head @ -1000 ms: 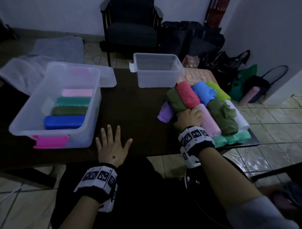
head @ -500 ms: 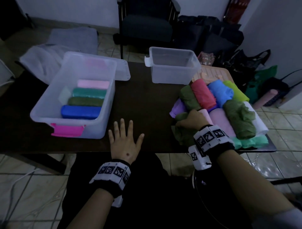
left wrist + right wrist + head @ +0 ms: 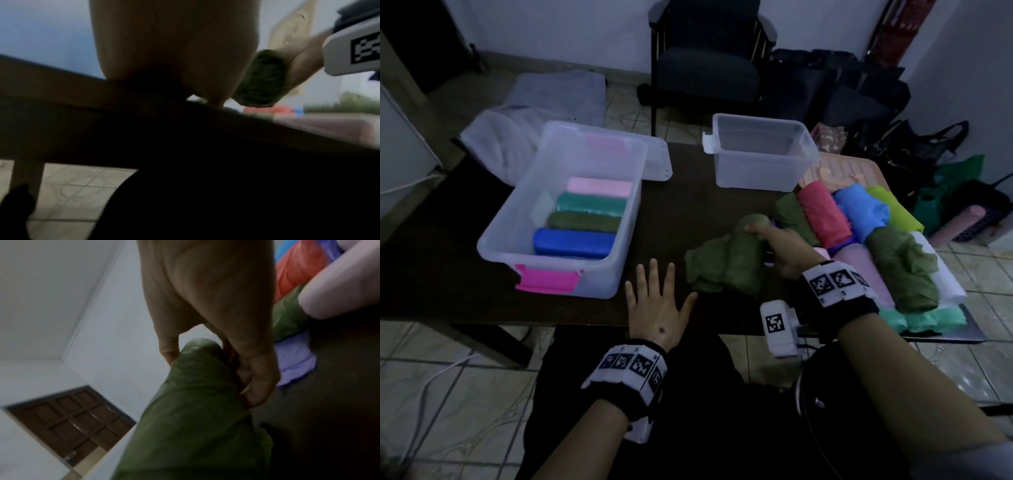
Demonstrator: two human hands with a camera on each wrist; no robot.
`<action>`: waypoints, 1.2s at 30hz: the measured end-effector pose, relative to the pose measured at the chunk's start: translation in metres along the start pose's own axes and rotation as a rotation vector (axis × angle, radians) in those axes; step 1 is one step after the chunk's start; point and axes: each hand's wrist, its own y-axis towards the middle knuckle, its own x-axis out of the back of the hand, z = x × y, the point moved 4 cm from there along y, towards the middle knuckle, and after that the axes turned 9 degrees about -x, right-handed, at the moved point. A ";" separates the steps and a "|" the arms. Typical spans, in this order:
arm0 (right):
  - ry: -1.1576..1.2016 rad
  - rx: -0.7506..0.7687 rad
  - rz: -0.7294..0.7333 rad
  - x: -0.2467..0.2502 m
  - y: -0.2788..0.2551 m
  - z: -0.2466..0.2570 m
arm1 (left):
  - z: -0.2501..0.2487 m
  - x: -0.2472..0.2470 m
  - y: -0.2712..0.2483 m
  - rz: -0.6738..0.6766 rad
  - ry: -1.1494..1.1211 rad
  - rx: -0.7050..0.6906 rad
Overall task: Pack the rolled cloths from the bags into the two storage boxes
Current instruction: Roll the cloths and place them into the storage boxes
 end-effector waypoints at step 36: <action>0.321 0.046 0.311 -0.043 0.000 0.005 | -0.020 0.042 0.051 -0.163 -1.075 0.295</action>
